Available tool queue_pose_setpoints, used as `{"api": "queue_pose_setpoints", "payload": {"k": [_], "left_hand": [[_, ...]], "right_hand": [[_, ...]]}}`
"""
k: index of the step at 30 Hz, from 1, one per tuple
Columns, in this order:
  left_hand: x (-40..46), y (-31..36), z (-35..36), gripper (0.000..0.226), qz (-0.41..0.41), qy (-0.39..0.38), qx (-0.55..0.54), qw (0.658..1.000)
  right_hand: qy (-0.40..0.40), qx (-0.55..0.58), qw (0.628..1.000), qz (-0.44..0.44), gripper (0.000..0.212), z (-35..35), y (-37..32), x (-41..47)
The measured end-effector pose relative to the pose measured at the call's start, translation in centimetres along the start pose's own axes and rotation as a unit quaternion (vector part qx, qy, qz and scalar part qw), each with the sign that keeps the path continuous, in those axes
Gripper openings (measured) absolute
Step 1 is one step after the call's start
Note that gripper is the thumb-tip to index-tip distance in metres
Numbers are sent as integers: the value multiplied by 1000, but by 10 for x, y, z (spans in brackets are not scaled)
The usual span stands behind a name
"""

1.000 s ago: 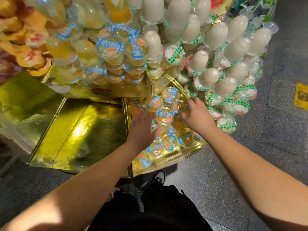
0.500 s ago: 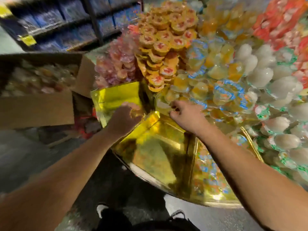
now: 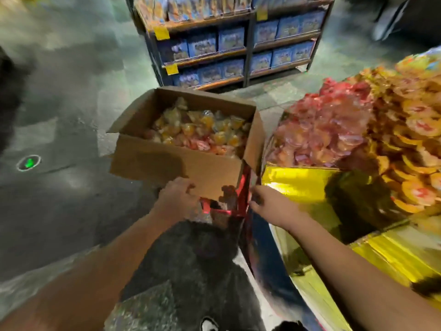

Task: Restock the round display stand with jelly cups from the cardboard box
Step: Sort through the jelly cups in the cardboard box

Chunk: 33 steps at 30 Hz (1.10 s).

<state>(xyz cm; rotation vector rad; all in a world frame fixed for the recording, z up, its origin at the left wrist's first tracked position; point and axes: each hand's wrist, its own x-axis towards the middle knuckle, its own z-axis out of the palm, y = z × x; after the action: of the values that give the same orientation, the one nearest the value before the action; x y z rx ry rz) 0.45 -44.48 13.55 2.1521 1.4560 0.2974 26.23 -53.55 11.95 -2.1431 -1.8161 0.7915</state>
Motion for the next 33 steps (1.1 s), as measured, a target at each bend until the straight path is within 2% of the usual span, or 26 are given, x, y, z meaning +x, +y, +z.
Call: {"api": "queue_pose_setpoints", "payload": {"k": [3, 7, 9, 14, 19, 21, 24, 26, 30, 33], "left_hand": [[25, -30, -18, 29, -22, -26, 15, 999], [72, -54, -23, 32, -35, -47, 28, 998], [98, -57, -25, 25, -38, -60, 22, 997], [184, -57, -19, 26, -39, -53, 17, 998], [291, -57, -1, 23, -103, -74, -43, 991], [334, -62, 5, 27, -135, -78, -37, 987], [397, -73, 21, 24, -174, -88, -20, 981], [430, -77, 31, 29, -182, -90, -11, 979], [483, -81, 57, 67, -169, -96, 53, 979], [508, -85, 83, 80, -174, -110, 63, 977]], "right_hand": [[-22, -20, 1000, -7, 29, 11, -18, 44], [-27, -47, 998, 9, 31, 12, -24, 96], [-27, -52, 998, 15, 33, 9, -21, 123], [-22, -54, 998, 21, 34, -9, -8, 213], [2, -19, 997, 77, 40, -21, 11, 316], [-3, -14, 994, 105, 51, -27, 21, 355], [-20, -4, 988, 153, 52, -35, 41, 416], [-28, 5, 984, 174, 53, -39, 53, 453], [-36, -6, 980, 194, 65, -39, 74, 514], [-57, 9, 974, 219, 77, -30, 87, 546]]}}
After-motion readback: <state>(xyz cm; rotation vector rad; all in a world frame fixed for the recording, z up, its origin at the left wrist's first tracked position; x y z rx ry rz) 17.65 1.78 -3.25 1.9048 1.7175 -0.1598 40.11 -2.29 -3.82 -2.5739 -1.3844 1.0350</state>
